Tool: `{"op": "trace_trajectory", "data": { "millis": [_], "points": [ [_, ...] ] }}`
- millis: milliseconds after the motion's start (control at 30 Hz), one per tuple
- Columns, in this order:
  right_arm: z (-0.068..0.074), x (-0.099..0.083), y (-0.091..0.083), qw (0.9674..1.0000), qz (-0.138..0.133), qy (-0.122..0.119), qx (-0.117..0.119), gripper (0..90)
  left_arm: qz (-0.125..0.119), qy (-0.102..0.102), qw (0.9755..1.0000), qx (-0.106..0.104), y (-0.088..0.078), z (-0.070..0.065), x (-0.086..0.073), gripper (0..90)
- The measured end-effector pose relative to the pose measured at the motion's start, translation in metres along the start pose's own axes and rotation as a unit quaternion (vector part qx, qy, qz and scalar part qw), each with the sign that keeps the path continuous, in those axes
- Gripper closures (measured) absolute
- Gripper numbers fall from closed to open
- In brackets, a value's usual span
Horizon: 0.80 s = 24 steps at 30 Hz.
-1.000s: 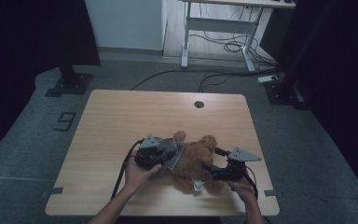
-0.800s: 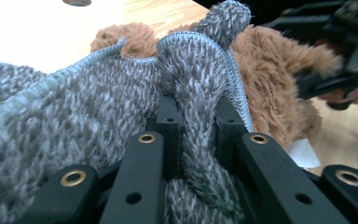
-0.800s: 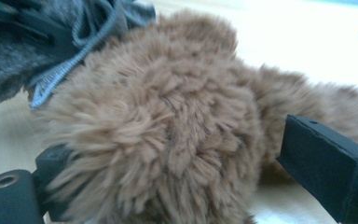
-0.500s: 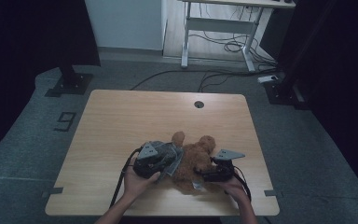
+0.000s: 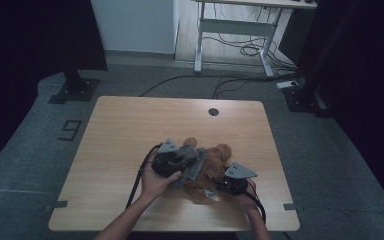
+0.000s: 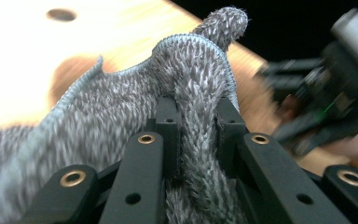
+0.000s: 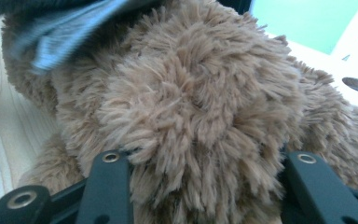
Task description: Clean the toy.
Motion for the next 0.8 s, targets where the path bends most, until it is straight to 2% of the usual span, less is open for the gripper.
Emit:
{"op": "trace_trajectory", "data": {
  "millis": [67,200,333,400,533,667,800],
  "points": [
    [0.001,0.000,-0.001,1.0000,-0.003,-0.002,-0.003,52.6,0.004,0.011,0.9999,-0.008,0.016,-0.013,0.016,75.7],
    [0.005,-0.002,-0.002,0.9999,-0.006,-0.003,-0.012,52.3,0.030,0.029,0.9991,-0.007,0.056,-0.033,0.037,75.4],
    [0.011,-0.002,-0.002,0.9991,0.000,-0.026,-0.034,52.1,0.064,0.018,0.9978,0.003,0.083,-0.035,0.033,75.2],
    [0.012,-0.004,-0.002,0.9989,0.005,-0.028,-0.038,52.0,0.059,0.012,0.9982,-0.001,0.084,-0.032,0.027,75.7],
    [0.012,-0.004,-0.001,0.9990,0.002,-0.027,-0.035,52.1,0.048,0.005,0.9988,-0.004,0.073,-0.026,0.021,76.8],
    [0.012,-0.005,0.000,0.9993,-0.001,-0.020,-0.031,52.1,0.042,0.020,0.9988,0.015,0.060,-0.022,0.017,77.2],
    [0.011,-0.006,-0.001,0.9995,-0.003,-0.012,-0.029,52.1,0.040,0.023,0.9984,0.033,0.046,-0.015,0.014,77.5]
  ]
}}
Point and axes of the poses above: each handheld gripper's, and its own axes: y roughly forward along the jaws, x roughly out of its top, z roughly to its left, the point moved 2 cm from there along y, roughly forward along the jaws, and after that the axes turned 1 degree about z, right-handed, at the moved point
